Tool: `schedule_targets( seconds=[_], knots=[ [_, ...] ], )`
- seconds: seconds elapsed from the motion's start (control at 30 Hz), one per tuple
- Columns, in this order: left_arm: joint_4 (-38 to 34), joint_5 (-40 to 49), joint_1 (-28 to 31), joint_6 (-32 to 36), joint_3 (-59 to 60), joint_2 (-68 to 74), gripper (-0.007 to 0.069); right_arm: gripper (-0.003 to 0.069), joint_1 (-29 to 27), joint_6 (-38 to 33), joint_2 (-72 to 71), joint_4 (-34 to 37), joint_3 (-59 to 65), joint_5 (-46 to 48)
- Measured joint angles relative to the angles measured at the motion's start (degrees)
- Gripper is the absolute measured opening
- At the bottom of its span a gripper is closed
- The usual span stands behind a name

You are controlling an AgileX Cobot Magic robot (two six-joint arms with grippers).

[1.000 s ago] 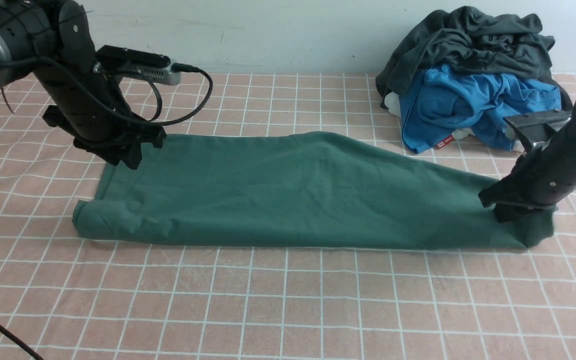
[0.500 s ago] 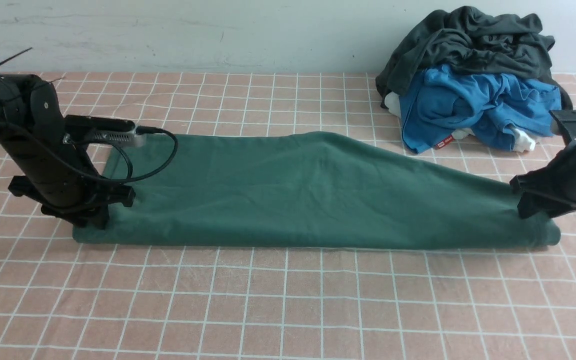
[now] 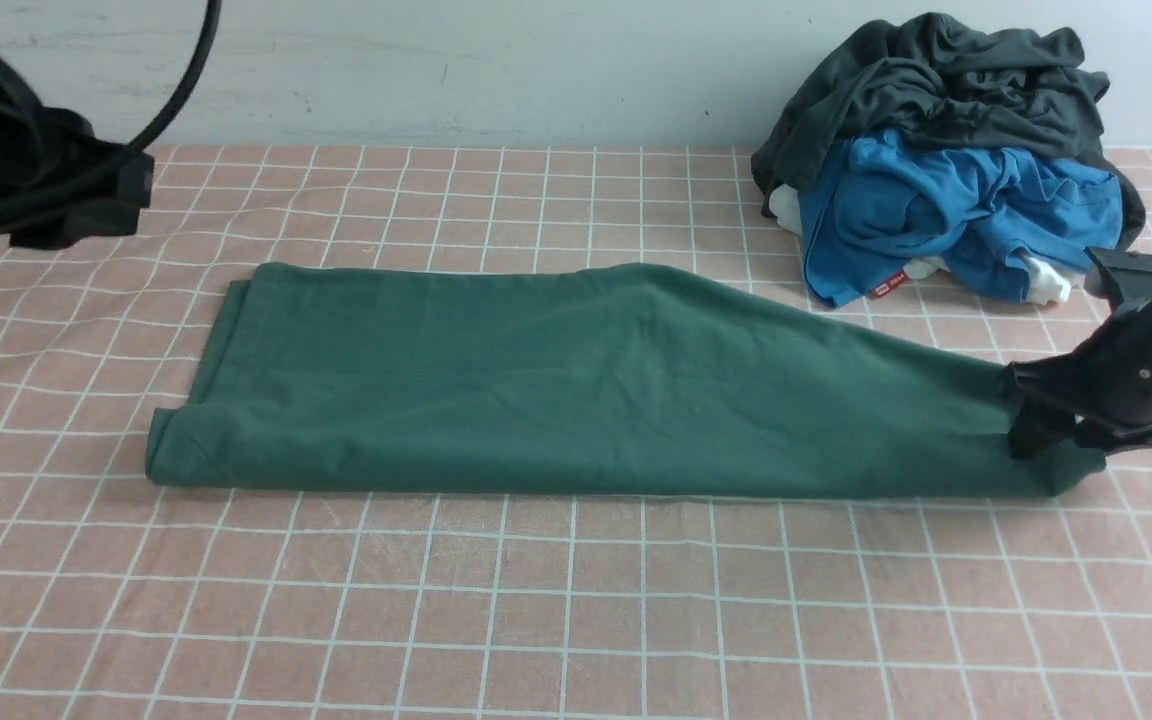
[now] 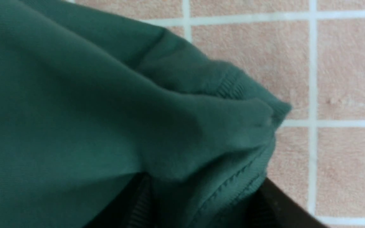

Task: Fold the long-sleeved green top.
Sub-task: Use the right arm to clamp the right edge of the fabric, then use the right arm to drag the right edge of the fabric to the left and folds it over the left edge

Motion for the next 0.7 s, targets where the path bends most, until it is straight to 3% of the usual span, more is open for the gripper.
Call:
schedule_targets(
  seconds=[0.1, 0.17, 0.27, 0.43, 0.53, 0.7],
  knots=[
    [1.20, 2.21, 0.00, 0.38, 4.95, -5.35, 0.0209, 0.0069, -0.42, -0.93, -0.71, -1.23, -1.60, 1.50],
    [2.75, 3.96, 0.00, -0.25, 10.01, -9.55, 0.0209, 0.0030, -1.53, -0.93, -2.62, -4.66, -4.10, 4.48],
    [4.05, 5.05, 0.00, -1.01, 16.31, -14.56, 0.0209, 0.0028, -3.94, 0.47, -6.28, -10.89, -9.30, 9.84],
    [4.40, 4.12, 0.00, -1.06, 23.32, -17.67, 0.0209, 0.0027, -4.68, 2.11, -11.01, -13.35, -18.35, 16.48],
    [4.46, 0.25, 0.00, -1.06, 26.07, -17.74, 0.0209, 0.0028, -0.67, 2.35, -11.93, -9.24, -23.67, 19.57],
    [2.87, -3.63, -0.18, -1.06, 26.88, -17.76, 0.0209, 0.0028, 11.48, 1.78, -11.35, -0.51, -25.73, 16.64]
  ],
)
